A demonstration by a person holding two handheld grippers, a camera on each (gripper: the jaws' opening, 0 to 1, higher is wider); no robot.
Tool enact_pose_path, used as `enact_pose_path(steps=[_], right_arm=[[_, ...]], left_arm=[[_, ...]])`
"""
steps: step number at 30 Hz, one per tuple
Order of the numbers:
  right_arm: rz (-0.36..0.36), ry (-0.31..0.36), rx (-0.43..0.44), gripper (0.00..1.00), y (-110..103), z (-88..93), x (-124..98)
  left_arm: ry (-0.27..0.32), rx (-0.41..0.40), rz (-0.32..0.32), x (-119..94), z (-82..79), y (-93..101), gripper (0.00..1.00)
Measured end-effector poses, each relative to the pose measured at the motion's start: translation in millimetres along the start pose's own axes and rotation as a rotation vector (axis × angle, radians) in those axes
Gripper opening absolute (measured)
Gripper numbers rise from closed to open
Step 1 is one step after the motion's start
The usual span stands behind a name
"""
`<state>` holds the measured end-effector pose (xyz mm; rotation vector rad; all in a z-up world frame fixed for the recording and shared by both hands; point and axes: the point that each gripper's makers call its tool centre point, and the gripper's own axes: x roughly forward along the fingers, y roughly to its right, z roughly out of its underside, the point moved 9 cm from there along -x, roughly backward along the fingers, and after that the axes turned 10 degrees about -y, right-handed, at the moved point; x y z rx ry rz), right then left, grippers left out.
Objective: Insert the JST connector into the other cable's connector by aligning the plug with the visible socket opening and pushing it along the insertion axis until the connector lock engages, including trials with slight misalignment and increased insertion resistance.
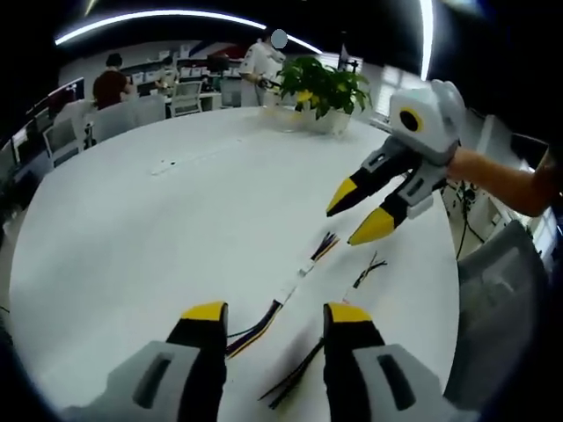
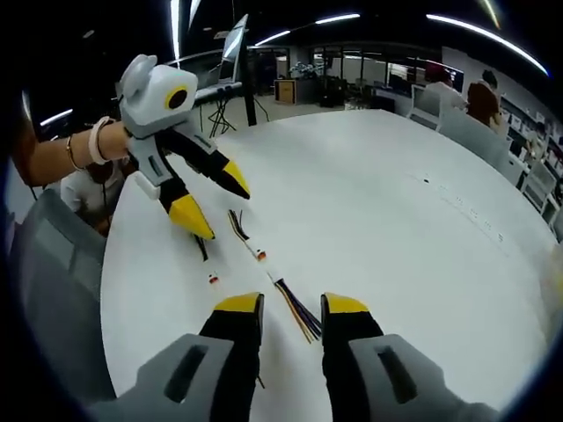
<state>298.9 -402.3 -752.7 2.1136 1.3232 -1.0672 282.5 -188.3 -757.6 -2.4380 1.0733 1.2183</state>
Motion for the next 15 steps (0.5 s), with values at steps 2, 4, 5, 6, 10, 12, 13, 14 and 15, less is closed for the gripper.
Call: enact_pose_path(steps=[2,4,5,6,10,12,13,14,15], right_arm=[[0.000,0.000,-0.002,0.22,0.5,0.3,1.5],[-0.008,0.004,-0.006,0.21,0.5,0.8,3.3],[-0.009,0.005,-0.007,0.20,0.7,0.7,3.9],[-0.010,0.005,-0.007,0.20,0.7,0.7,4.3],[-0.002,0.005,-0.029,0.21,1.6,0.2,7.4],[-0.006,0.005,-0.046,0.21,1.0,-0.7,8.9],[-0.011,0.006,-0.050,0.20,0.6,-1.2,9.6],[-0.014,0.008,-0.056,0.20,0.5,-1.4,10.3],[-0.016,0.010,-0.067,0.20,0.2,-1.7,11.7]], left_arm=[[0.004,0.000,0.008,1.9,0.9,-2.0,0.36],[0.007,0.008,0.009,3.4,1.4,-3.3,0.35],[0.006,0.012,0.010,4.0,1.7,-3.6,0.35],[0.006,0.015,0.012,4.9,2.0,-4.2,0.34],[0.002,0.012,0.018,9.7,3.7,-10.1,0.34],[0.002,0.025,0.017,11.3,4.4,-10.3,0.34],[0.005,0.033,0.018,12.4,4.7,-10.3,0.33],[0.007,0.039,0.020,13.2,4.8,-10.5,0.33],[0.010,0.046,0.020,13.8,4.7,-9.3,0.33]])
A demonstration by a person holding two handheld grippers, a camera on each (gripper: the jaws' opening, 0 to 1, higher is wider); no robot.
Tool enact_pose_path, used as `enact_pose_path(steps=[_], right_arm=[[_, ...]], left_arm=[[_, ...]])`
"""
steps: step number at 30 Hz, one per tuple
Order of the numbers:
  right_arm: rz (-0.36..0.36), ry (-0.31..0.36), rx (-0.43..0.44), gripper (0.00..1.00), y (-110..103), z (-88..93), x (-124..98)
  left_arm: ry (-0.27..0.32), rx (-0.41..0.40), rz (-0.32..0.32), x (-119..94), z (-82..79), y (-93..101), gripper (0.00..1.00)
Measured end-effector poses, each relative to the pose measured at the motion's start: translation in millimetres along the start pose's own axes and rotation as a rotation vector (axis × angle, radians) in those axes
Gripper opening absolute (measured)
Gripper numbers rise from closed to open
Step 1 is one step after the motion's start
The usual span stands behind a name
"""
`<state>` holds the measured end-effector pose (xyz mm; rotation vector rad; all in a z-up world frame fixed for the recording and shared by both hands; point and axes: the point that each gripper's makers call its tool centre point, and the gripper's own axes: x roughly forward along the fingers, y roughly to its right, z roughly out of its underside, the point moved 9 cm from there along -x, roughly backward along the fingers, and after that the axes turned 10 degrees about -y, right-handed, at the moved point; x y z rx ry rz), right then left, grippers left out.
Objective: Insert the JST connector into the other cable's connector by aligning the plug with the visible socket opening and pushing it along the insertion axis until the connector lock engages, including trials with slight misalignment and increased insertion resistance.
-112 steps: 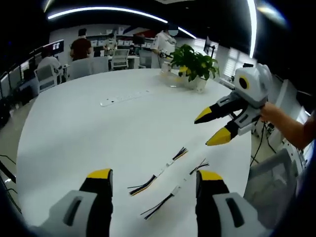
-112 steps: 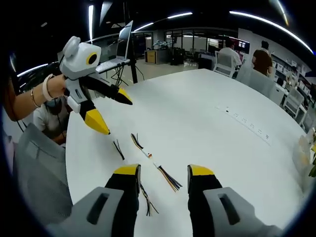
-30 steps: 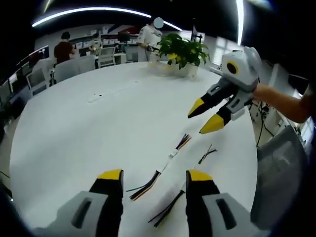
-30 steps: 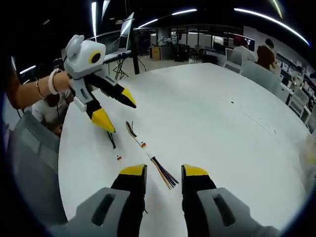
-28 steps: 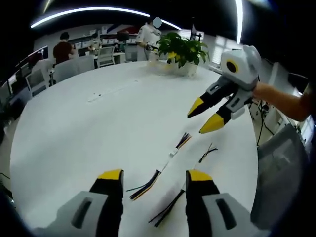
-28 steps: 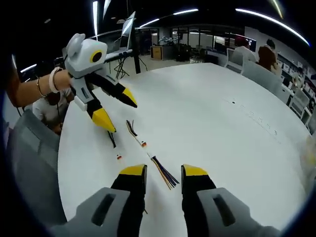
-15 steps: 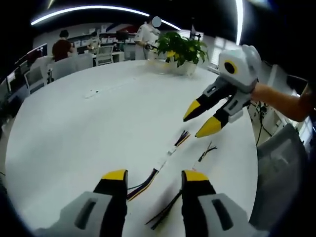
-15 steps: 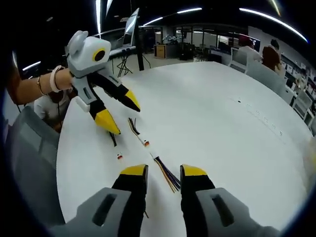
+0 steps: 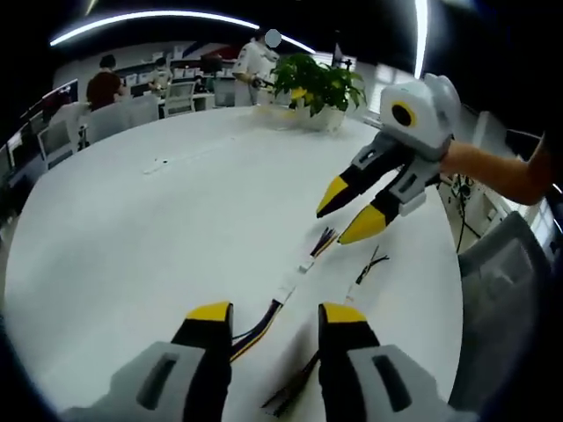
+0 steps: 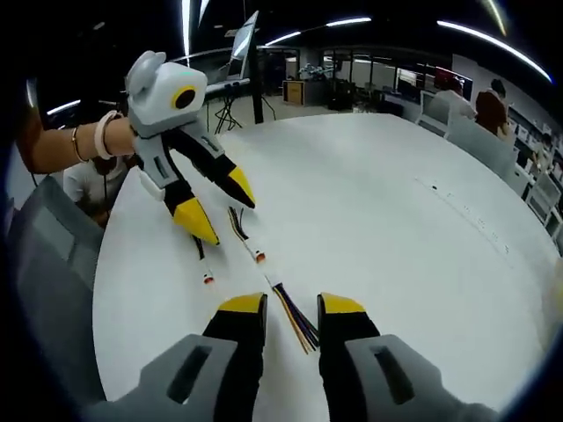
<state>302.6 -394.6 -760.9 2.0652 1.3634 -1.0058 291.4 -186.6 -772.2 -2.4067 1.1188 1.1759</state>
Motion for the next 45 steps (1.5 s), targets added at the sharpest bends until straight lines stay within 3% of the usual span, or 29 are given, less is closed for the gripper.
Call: enact_pose_path(steps=[11,14,29,45], right_arm=[[-0.027,0.014,-0.041,0.18,-0.6,-1.0,10.2],[-0.045,0.029,-0.045,0.17,-1.2,-2.1,12.0],[-0.084,0.026,-0.109,0.12,-4.1,-0.4,19.3],[-0.095,0.012,-0.121,0.10,-2.6,1.0,28.1]], left_arm=[[0.021,0.058,0.021,7.4,-1.8,5.6,0.26],[0.013,0.113,0.019,9.2,-1.4,6.6,0.24],[0.031,0.177,0.033,15.4,-4.7,22.6,0.17],[0.014,0.217,0.041,19.9,-1.2,15.4,0.10]])
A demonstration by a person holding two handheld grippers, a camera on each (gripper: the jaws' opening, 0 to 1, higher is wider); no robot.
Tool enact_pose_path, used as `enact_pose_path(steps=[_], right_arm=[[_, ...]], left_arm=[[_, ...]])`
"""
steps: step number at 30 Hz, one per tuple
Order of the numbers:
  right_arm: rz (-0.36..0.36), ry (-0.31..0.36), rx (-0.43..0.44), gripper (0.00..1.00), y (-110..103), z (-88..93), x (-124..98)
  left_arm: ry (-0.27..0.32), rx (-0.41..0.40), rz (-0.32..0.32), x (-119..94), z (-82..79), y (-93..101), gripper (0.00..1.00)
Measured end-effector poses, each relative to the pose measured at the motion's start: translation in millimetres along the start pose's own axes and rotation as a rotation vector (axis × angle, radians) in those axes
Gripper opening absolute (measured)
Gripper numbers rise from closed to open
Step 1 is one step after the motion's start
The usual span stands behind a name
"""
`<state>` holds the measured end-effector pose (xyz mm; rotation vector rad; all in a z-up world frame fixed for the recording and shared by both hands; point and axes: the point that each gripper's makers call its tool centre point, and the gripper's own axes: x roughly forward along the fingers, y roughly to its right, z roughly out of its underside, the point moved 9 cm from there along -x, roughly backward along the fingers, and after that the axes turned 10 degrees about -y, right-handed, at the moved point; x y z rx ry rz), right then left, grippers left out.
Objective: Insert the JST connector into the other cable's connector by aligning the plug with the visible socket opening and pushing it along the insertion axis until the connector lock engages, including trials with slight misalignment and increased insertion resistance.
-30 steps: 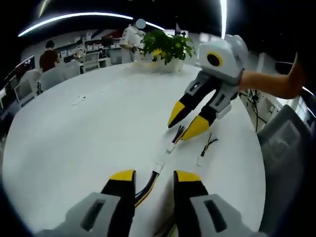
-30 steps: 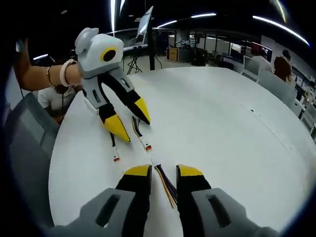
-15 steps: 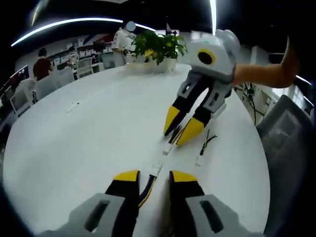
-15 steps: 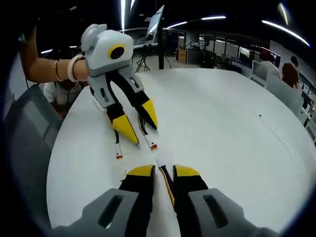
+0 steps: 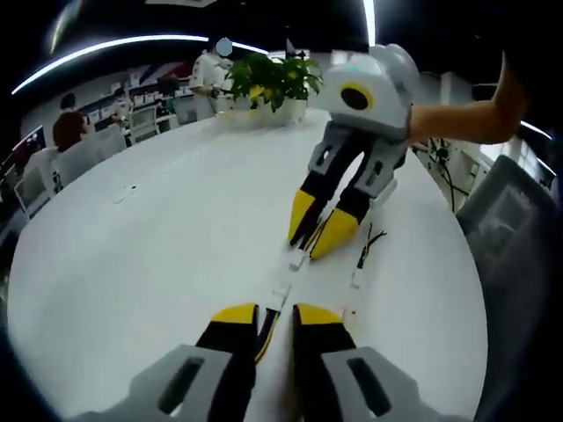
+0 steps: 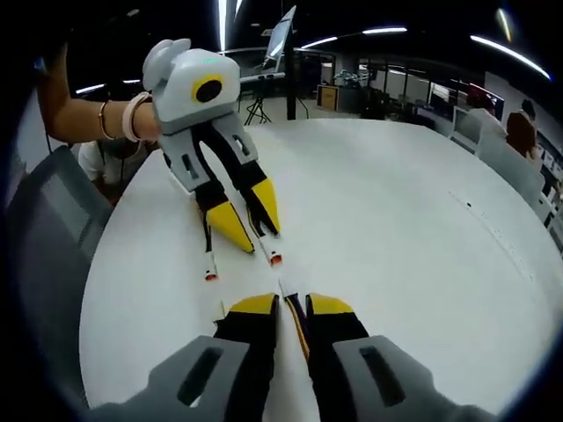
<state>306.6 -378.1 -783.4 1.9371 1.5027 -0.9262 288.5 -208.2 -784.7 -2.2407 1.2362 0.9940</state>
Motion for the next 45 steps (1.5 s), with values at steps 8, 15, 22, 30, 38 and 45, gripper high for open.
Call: enact_pose_path(steps=[8,15,22,30,38,45], right_arm=[[-0.001,0.001,0.001,0.10,1.1,1.7,1.7],[-0.003,0.003,-0.013,0.10,5.1,2.6,5.6],[-0.003,0.008,-0.033,0.07,7.1,3.3,7.4],[-0.003,0.015,-0.034,0.05,8.9,4.0,7.9],[0.000,0.033,-0.027,0.05,9.8,5.4,6.7],[0.015,0.047,-0.074,0.04,10.0,-1.2,2.6]], left_arm=[[-0.001,0.022,0.006,2.6,1.9,-3.4,0.09],[0.022,0.067,0.010,4.7,1.1,-5.3,0.08],[0.036,0.091,0.026,6.6,0.3,-5.5,0.02],[0.053,0.126,0.033,8.6,1.4,-7.7,0.01],[0.052,0.116,0.047,9.1,1.6,-6.4,0.01],[0.043,0.127,0.058,7.7,1.2,-5.1,0.01]])
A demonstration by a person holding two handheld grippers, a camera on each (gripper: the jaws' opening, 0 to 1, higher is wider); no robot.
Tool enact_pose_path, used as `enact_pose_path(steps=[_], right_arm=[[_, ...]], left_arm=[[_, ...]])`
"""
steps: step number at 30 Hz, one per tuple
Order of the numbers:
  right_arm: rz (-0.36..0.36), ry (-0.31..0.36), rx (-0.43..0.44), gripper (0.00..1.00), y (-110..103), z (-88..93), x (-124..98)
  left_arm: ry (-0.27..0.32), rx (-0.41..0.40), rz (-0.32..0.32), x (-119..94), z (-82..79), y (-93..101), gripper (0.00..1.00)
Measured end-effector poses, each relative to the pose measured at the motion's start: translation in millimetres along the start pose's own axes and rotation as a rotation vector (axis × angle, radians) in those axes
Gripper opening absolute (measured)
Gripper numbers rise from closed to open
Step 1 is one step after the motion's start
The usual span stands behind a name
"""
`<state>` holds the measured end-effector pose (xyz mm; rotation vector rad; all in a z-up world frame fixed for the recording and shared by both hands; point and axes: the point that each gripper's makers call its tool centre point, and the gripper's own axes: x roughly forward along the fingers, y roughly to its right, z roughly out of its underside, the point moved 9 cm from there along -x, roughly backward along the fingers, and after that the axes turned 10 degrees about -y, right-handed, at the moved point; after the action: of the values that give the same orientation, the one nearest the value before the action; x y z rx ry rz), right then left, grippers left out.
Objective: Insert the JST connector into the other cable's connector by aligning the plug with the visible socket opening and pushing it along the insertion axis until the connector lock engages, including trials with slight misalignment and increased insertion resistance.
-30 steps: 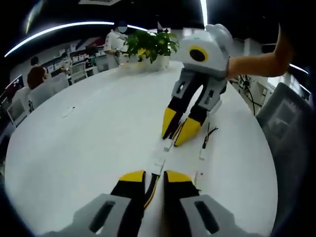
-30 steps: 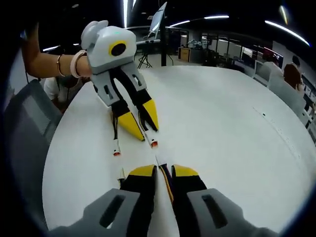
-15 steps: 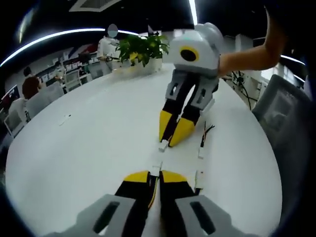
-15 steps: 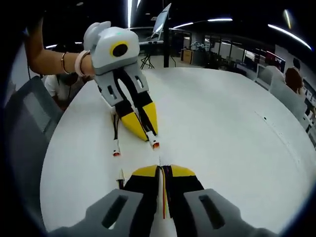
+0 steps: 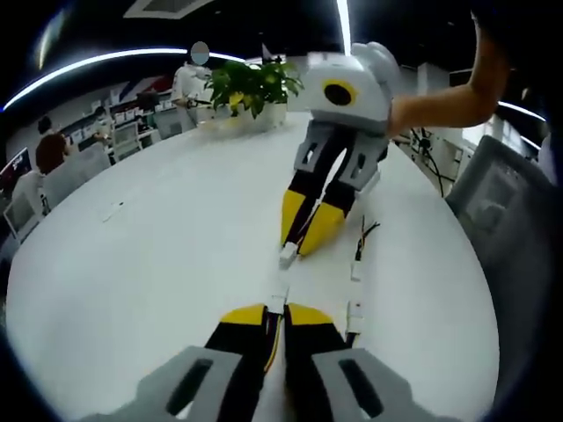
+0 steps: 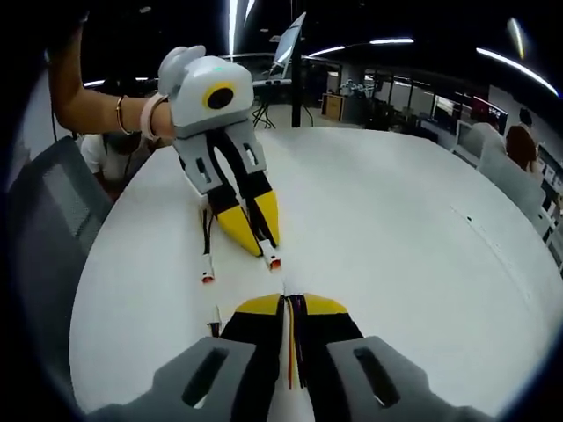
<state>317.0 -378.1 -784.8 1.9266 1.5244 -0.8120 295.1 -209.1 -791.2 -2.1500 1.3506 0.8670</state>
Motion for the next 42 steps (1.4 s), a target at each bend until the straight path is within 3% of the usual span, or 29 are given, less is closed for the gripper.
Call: enact_pose_path(steps=[10,31,42], right_arm=[[-0.015,0.029,-0.037,0.04,-3.3,-9.0,-4.1],[-0.062,0.027,-0.062,0.04,-10.2,-11.4,0.2],[-0.086,0.008,-0.074,0.04,-11.8,-8.1,1.6]], left_arm=[[0.020,0.008,0.021,-6.8,-6.6,3.7,0.01],[-0.002,0.039,0.045,-9.1,-16.1,7.4,0.01],[-0.040,0.117,0.051,-5.5,-16.6,6.0,0.01]])
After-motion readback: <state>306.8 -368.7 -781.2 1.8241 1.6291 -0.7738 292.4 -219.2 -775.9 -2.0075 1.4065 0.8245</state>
